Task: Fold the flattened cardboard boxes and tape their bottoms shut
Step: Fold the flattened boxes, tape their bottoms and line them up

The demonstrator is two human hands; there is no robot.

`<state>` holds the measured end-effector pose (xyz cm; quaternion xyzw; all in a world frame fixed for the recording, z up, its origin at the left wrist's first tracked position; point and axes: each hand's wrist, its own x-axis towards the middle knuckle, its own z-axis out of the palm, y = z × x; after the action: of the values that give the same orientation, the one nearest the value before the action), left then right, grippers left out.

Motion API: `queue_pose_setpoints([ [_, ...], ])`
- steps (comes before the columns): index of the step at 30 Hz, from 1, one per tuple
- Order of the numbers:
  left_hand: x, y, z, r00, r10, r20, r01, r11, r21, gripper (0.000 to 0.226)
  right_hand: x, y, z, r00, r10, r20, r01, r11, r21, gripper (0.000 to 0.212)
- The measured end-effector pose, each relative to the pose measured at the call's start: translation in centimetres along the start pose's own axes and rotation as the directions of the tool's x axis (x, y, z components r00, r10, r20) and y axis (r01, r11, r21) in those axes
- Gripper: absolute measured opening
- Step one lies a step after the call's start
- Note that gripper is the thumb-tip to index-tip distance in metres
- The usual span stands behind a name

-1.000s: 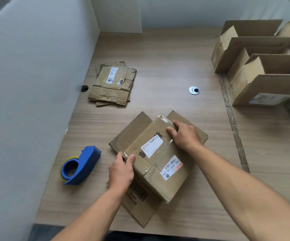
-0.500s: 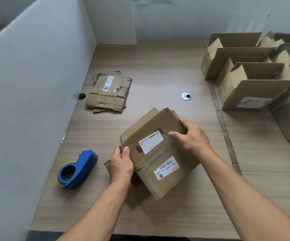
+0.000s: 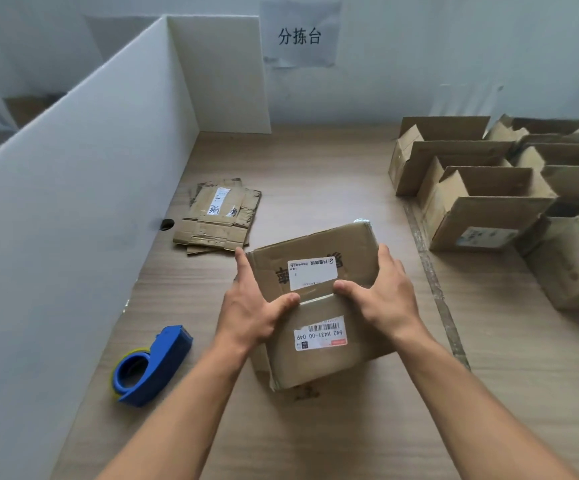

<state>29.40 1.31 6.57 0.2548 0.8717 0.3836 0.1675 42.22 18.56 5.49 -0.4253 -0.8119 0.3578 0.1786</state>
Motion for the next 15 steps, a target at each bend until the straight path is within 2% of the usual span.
queue_pose_setpoints([
  [5, 0.1, -0.7, -1.6, 0.996, 0.081, 0.049, -0.081, 0.997, 0.01, 0.104, 0.3, 0.8, -1.3, 0.998, -0.06, 0.027, 0.058, 0.997, 0.055, 0.06],
  [7, -0.2, -0.5, -1.9, 0.994, 0.087, 0.063, -0.087, 0.996, -0.013, 0.106, 0.3, 0.7, -1.4, 0.996, -0.043, 0.074, 0.043, 0.999, 0.01, 0.062],
  [8, -0.2, -0.4, -2.0, 0.993, 0.09, 0.074, -0.088, 0.996, -0.022, 0.111, 0.2, 0.5, -1.5, 0.994, -0.022, 0.108, 0.025, 0.999, -0.025, 0.075],
  [11, -0.3, 0.1, -2.1, 0.986, 0.107, 0.125, -0.108, 0.994, -0.003, 0.13, -0.2, -0.3, -1.3, 0.968, 0.096, 0.231, -0.07, 0.991, -0.115, 0.141],
  [13, -0.1, 0.3, -2.3, 0.979, 0.127, 0.159, -0.131, 0.991, 0.014, 0.131, -0.4, -0.4, -1.1, 0.963, 0.107, 0.248, -0.074, 0.988, -0.139, 0.153],
  [15, 0.4, 0.0, -2.8, 0.973, 0.146, 0.18, -0.151, 0.988, 0.017, 0.127, -0.3, -0.3, -1.1, 0.975, 0.064, 0.214, -0.04, 0.993, -0.11, 0.145],
])
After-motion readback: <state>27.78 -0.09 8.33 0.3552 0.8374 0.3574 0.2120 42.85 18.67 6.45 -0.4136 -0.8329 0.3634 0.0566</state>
